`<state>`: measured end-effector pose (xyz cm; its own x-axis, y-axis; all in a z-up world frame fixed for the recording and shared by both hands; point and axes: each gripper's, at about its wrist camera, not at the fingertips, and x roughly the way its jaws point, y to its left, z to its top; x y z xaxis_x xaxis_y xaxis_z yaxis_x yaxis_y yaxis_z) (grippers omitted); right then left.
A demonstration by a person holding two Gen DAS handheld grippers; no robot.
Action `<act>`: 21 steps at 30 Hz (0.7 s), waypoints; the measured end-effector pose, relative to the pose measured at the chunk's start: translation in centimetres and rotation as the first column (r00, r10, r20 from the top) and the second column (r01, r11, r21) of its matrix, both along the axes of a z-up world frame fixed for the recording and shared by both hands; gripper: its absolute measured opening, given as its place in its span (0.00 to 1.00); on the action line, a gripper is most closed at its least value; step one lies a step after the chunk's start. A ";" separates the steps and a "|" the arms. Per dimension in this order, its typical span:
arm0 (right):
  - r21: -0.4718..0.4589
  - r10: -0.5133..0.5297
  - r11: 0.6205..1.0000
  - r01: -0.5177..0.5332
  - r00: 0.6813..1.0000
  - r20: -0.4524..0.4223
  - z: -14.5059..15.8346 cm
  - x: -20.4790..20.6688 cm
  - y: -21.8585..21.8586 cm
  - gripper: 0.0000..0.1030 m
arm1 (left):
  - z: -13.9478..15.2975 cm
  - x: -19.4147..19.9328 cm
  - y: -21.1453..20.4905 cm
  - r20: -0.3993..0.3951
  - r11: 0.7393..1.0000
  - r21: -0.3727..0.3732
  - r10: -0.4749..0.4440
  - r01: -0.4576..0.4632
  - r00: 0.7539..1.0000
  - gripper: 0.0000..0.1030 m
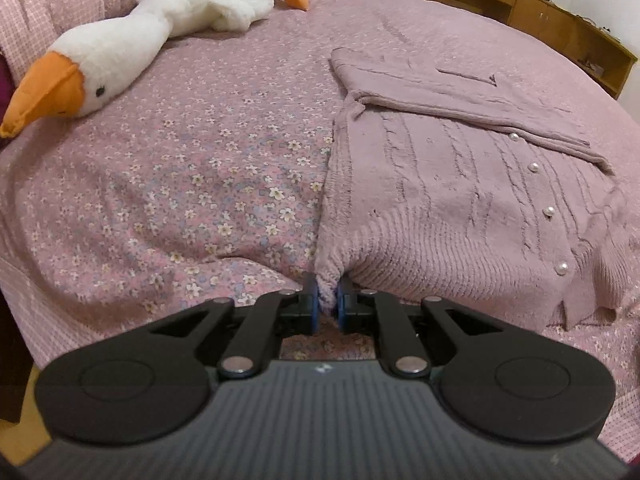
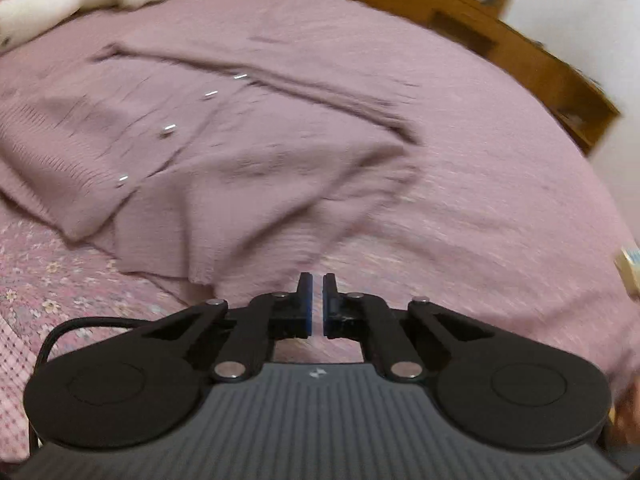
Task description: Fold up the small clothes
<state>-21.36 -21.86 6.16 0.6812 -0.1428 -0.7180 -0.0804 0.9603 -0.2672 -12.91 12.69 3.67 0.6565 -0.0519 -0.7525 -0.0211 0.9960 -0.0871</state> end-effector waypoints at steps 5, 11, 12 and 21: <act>0.080 0.068 0.995 -0.062 0.995 -0.075 -0.1 -1.8 -1.6 0.06 | -0.7 -0.1 0.0 -0.015 1.000 0.001 0.000 0.000 1.000 0.11; -0.007 0.203 0.979 -0.204 0.977 -0.061 -1.0 -1.2 2.4 0.51 | -0.7 -0.2 -0.2 -0.011 1.000 0.003 -0.002 0.002 1.000 0.11; -0.008 0.223 0.975 -0.224 0.973 -0.066 -1.1 -0.8 2.9 0.51 | -0.7 -0.2 -0.1 -0.010 1.000 0.004 -0.004 0.004 1.000 0.11; -0.116 0.238 0.962 -0.249 0.966 -0.100 -2.7 2.0 4.4 0.48 | -1.0 -0.1 -0.2 -0.013 1.000 0.007 -0.005 0.005 1.000 0.11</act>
